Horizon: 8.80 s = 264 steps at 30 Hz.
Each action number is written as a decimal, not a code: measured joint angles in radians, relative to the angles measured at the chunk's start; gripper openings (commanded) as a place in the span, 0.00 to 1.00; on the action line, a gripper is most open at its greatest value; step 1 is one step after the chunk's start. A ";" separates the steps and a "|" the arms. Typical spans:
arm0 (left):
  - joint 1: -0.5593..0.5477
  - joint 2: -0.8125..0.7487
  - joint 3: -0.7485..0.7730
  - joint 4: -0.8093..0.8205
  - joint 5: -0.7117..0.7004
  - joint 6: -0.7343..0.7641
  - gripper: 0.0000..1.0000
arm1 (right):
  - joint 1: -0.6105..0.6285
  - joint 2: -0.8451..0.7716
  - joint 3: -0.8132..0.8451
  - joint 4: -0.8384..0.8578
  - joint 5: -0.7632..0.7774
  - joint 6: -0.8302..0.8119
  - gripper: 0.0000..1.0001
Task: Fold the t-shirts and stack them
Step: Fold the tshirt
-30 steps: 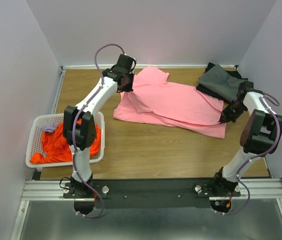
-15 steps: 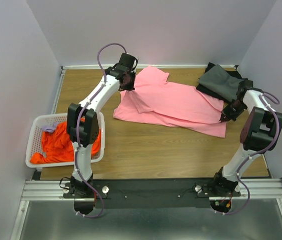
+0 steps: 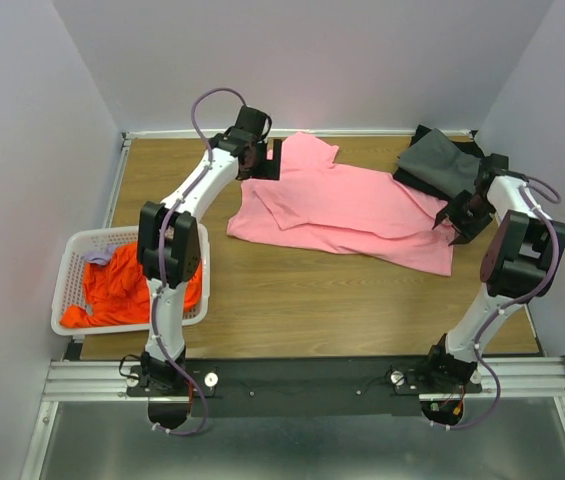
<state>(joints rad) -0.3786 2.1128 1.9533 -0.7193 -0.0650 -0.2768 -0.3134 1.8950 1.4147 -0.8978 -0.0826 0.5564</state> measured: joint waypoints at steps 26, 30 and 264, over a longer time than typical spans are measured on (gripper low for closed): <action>0.005 -0.245 -0.631 0.206 -0.016 -0.161 0.74 | -0.068 -0.230 -0.344 0.056 0.022 -0.035 0.74; 0.005 -0.245 -0.646 0.219 -0.031 -0.165 0.74 | -0.092 -0.246 -0.368 0.069 0.022 -0.038 0.71; -0.192 0.143 -0.090 0.285 0.008 -0.150 0.60 | -0.113 -0.449 -0.407 0.064 -0.006 -0.165 0.71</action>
<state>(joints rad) -0.5701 2.2562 1.8629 -0.4347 -0.0570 -0.4263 -0.4267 1.4456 1.0077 -0.8337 -0.0883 0.3912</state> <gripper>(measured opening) 0.618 0.711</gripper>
